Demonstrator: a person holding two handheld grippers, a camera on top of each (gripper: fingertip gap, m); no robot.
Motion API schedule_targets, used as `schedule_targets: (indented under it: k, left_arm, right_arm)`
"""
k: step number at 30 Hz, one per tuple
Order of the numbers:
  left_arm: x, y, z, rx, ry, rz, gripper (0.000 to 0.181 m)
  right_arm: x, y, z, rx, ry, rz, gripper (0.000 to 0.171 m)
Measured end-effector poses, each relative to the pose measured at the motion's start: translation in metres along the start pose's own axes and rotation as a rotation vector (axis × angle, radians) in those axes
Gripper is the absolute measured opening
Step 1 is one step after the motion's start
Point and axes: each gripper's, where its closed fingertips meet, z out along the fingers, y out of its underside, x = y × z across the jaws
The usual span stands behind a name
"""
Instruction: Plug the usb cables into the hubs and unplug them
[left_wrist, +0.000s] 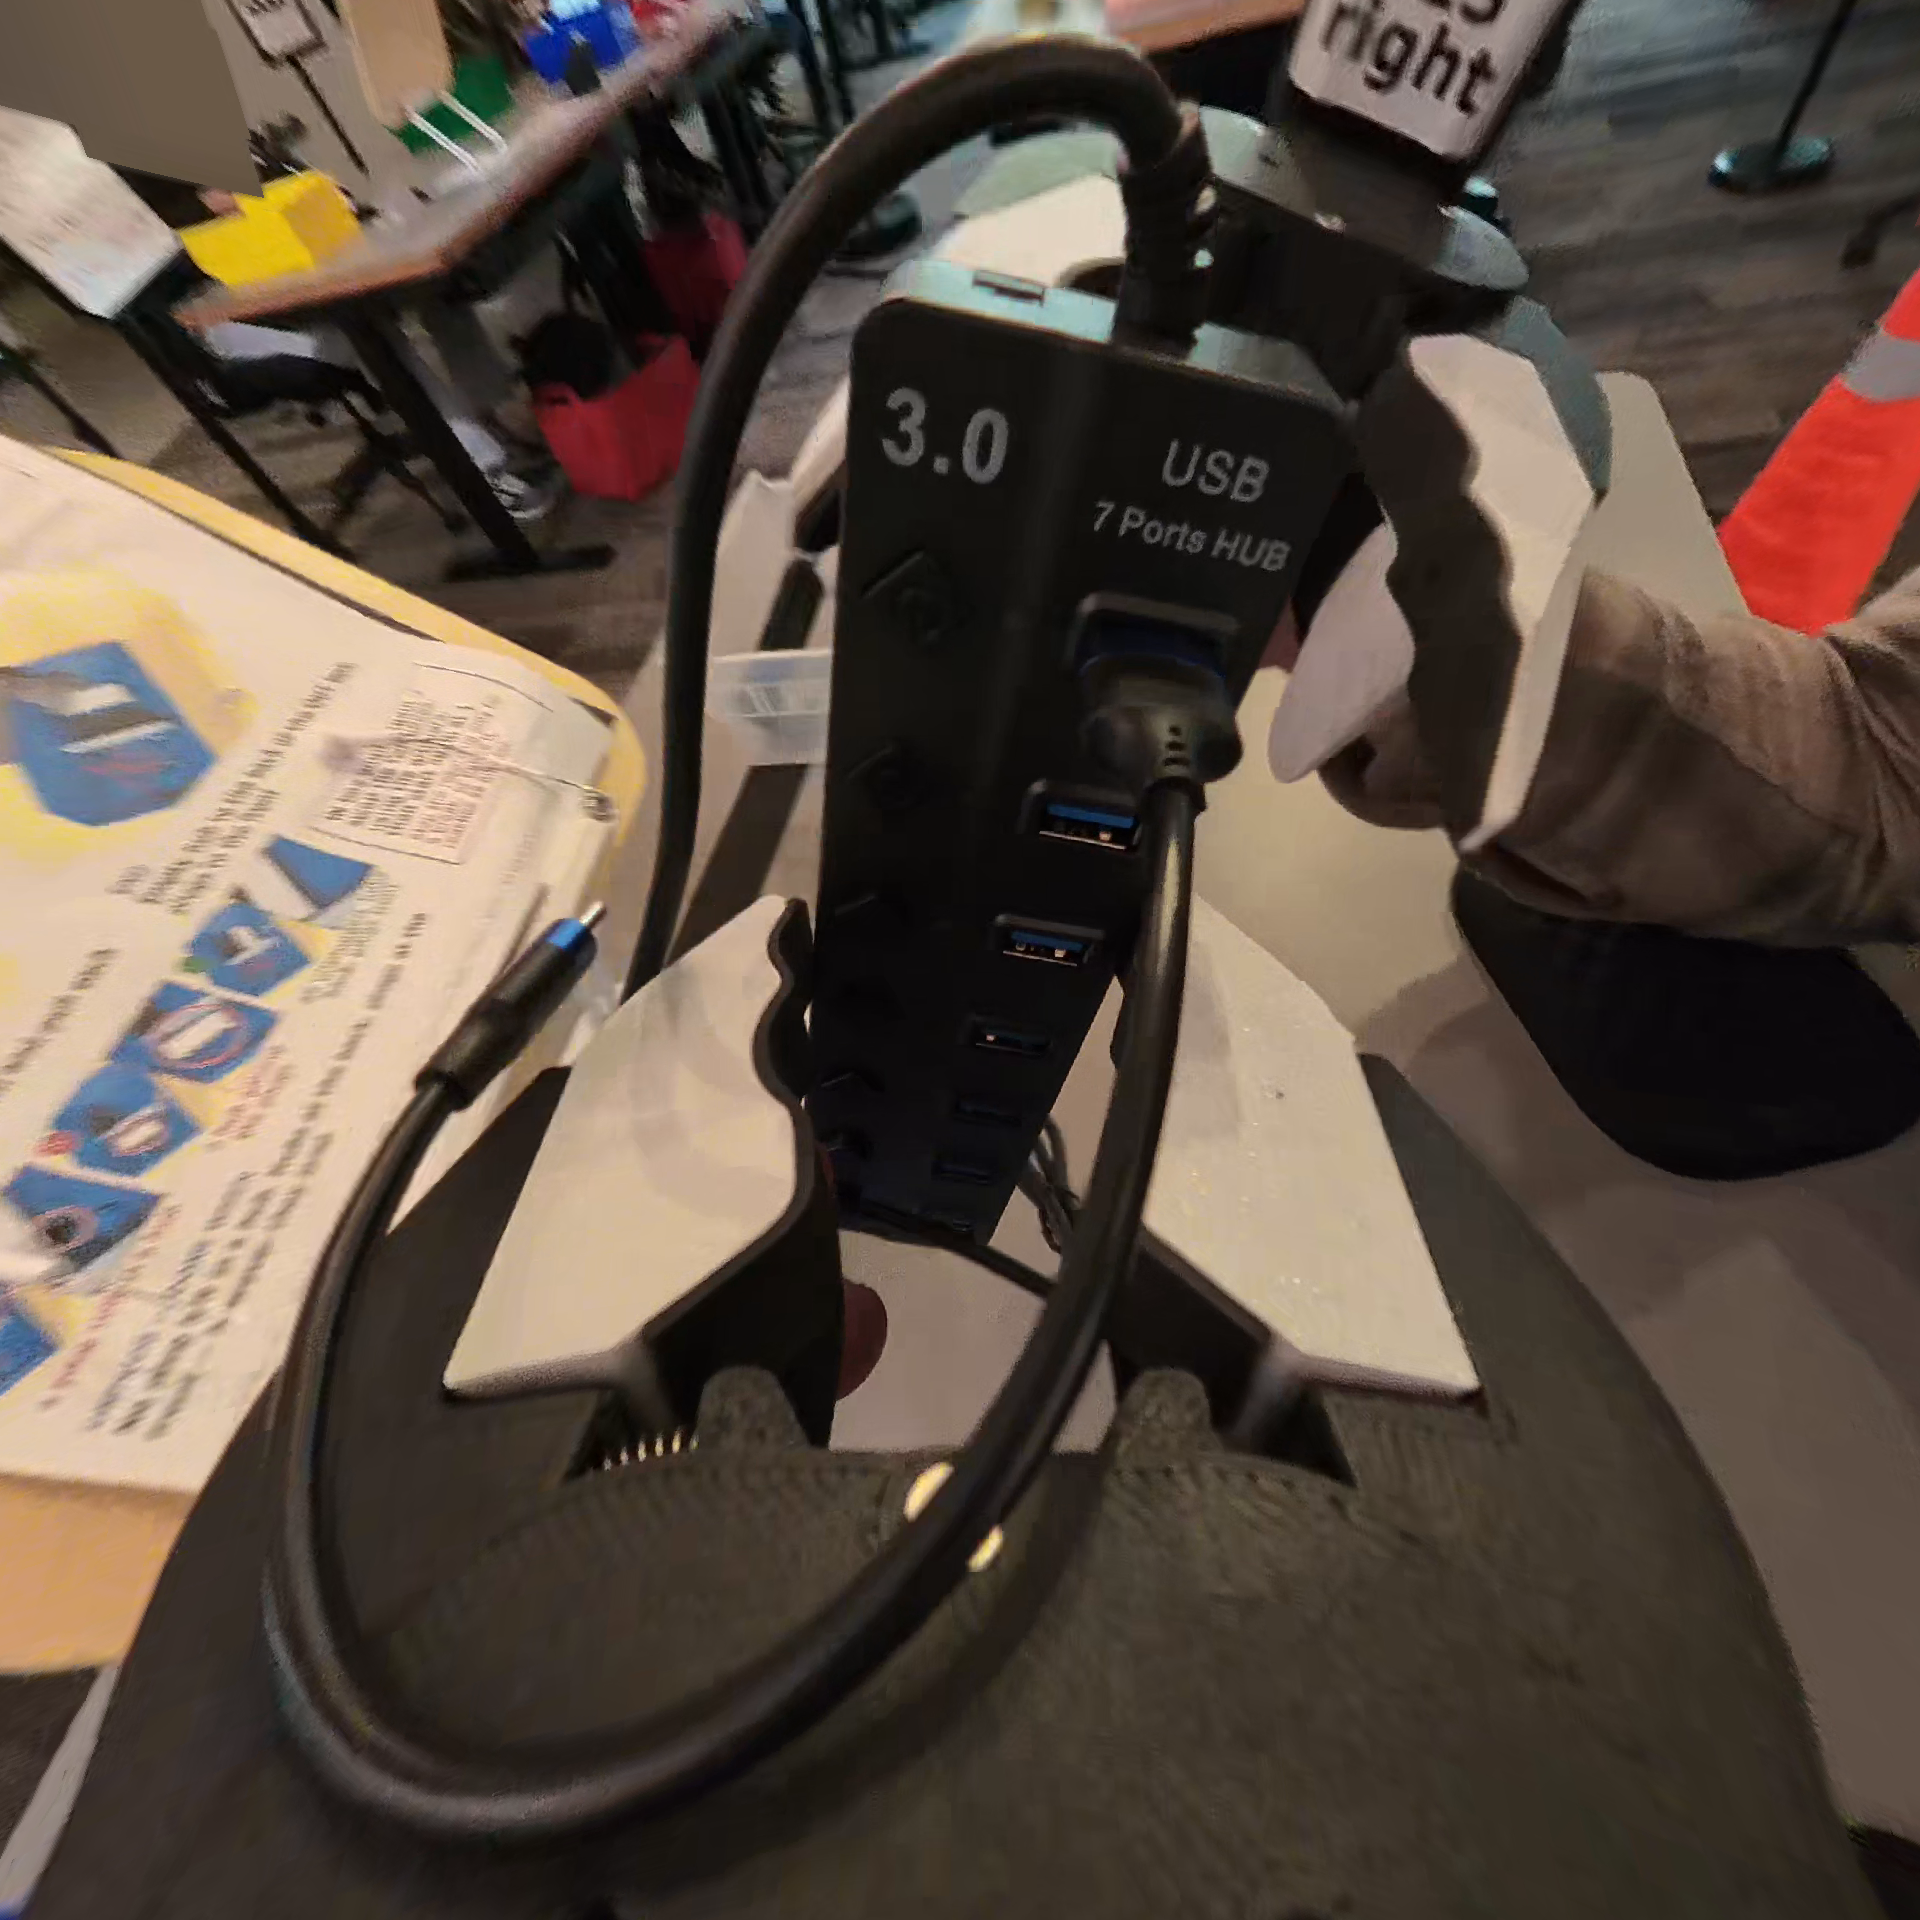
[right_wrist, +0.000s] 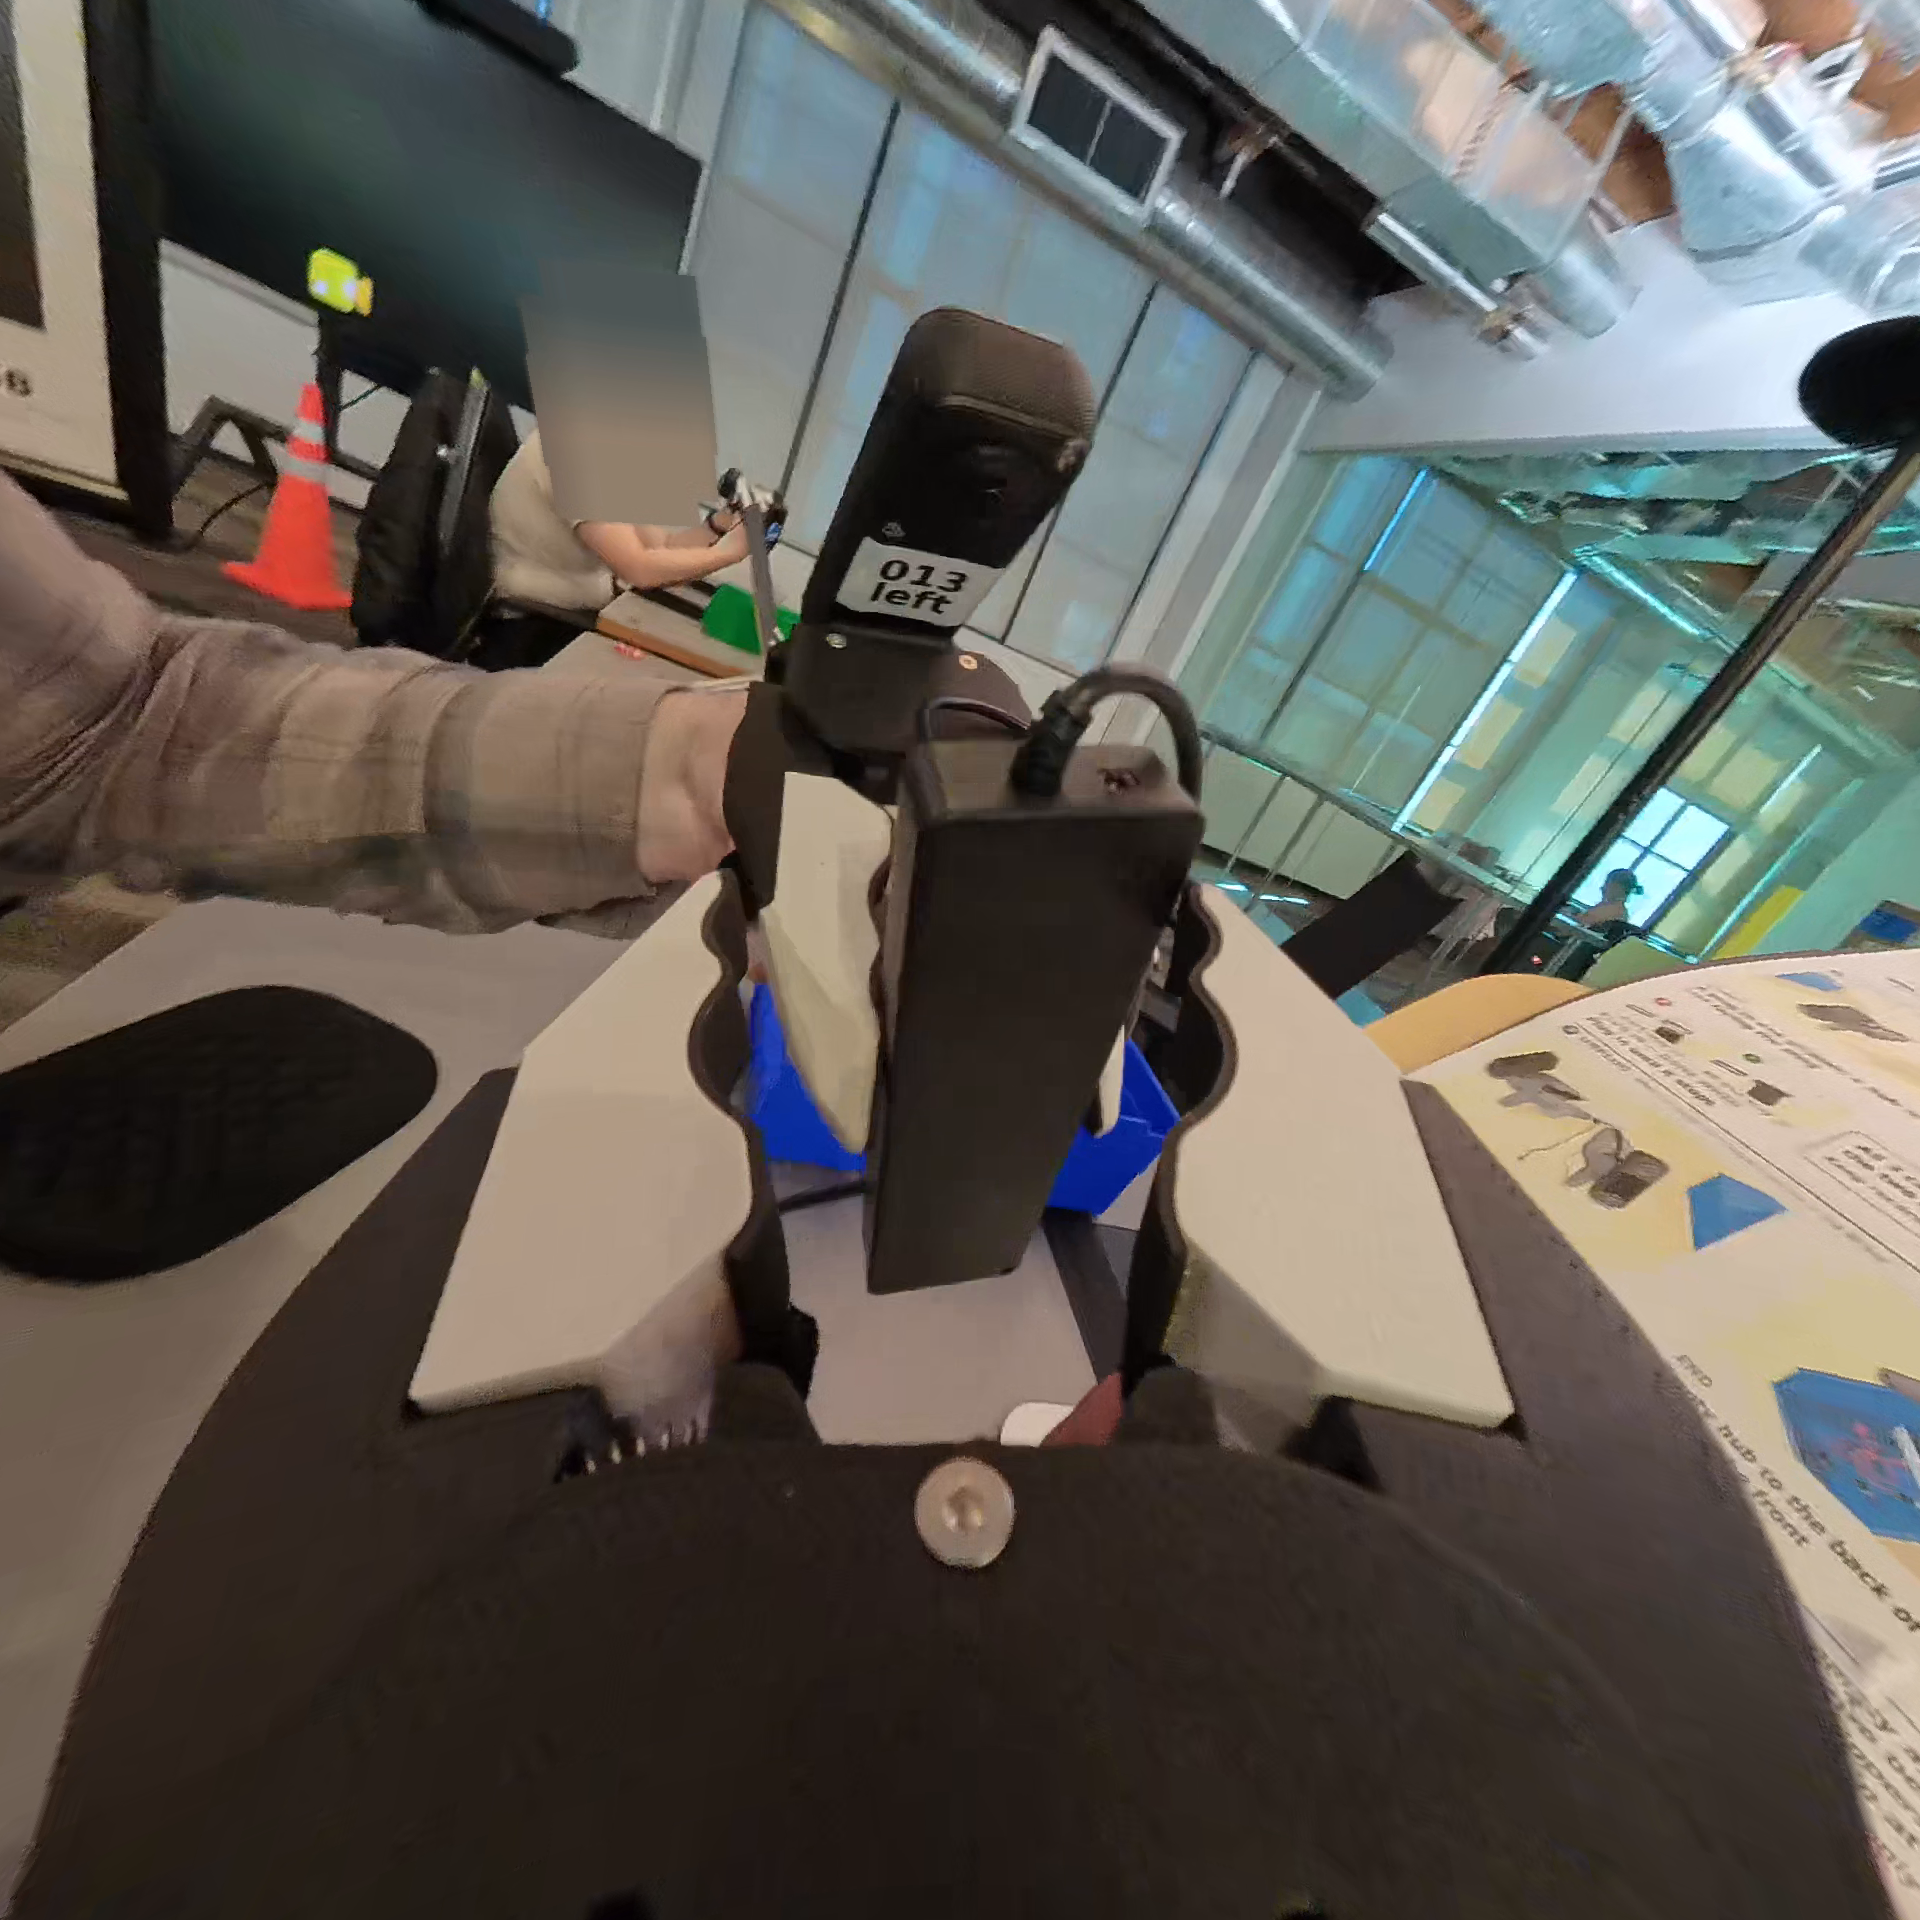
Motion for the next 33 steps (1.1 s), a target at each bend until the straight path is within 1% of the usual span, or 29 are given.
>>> schedule_targets:
  k: [3,5,8,12,15,16,18,19,21,22,23,24,26,28,31,33]
  left_arm:
    - [0.017,0.006,0.013,-0.013,0.077,-0.007,0.056]
    - [0.023,0.007,0.018,-0.009,0.104,-0.016,0.056]
    - [0.028,0.009,0.023,-0.001,0.133,-0.041,0.057]
    - [0.027,0.015,0.027,0.005,0.154,-0.099,0.056]
    - [0.024,0.020,0.030,0.003,0.146,-0.145,0.056]
    - [0.024,0.022,0.031,0.000,0.151,-0.154,0.061]
    - [0.023,0.023,0.033,0.013,0.147,-0.168,0.058]
    - [0.024,0.023,0.033,0.017,0.154,-0.179,0.057]
    - [0.024,0.024,0.035,0.018,0.145,-0.174,0.053]
    - [0.024,0.025,0.035,0.015,0.149,-0.181,0.056]
    - [0.025,0.026,0.034,0.013,0.153,-0.180,0.056]
    - [0.023,0.028,0.033,0.011,0.144,-0.175,0.053]
    - [0.020,0.030,0.032,0.003,0.126,-0.180,0.054]
    - [0.019,0.030,0.029,0.006,0.135,-0.183,0.056]
    - [0.019,0.033,0.025,-0.018,0.118,-0.142,0.057]
    - [0.017,0.030,0.023,-0.016,0.103,-0.145,0.056]
  right_arm:
    - [-0.001,0.011,0.003,-0.039,-0.016,0.004,0.081]
    - [-0.001,0.017,0.005,-0.032,-0.038,0.038,0.082]
    - [-0.006,0.023,0.008,-0.010,-0.087,0.077,0.074]
    - [-0.004,0.030,0.009,0.002,-0.111,0.132,0.074]
    - [-0.008,0.029,0.012,0.029,-0.162,0.226,0.092]
    - [-0.010,0.031,0.014,0.022,-0.168,0.236,0.090]
    - [-0.009,0.033,0.020,0.026,-0.158,0.246,0.090]
    - [-0.009,0.031,0.023,0.042,-0.159,0.268,0.088]
    - [-0.008,0.030,0.030,0.069,-0.162,0.314,0.090]
    - [-0.010,0.033,0.034,0.057,-0.161,0.308,0.095]
    - [-0.013,0.036,0.037,0.038,-0.164,0.289,0.093]
    - [-0.015,0.039,0.038,0.024,-0.167,0.274,0.090]
    - [-0.013,0.041,0.040,0.017,-0.162,0.273,0.087]
    - [-0.012,0.038,0.039,0.046,-0.167,0.297,0.083]
    - [-0.010,0.033,0.032,0.090,-0.205,0.354,0.063]
    - [-0.004,0.029,0.028,0.126,-0.194,0.367,0.063]
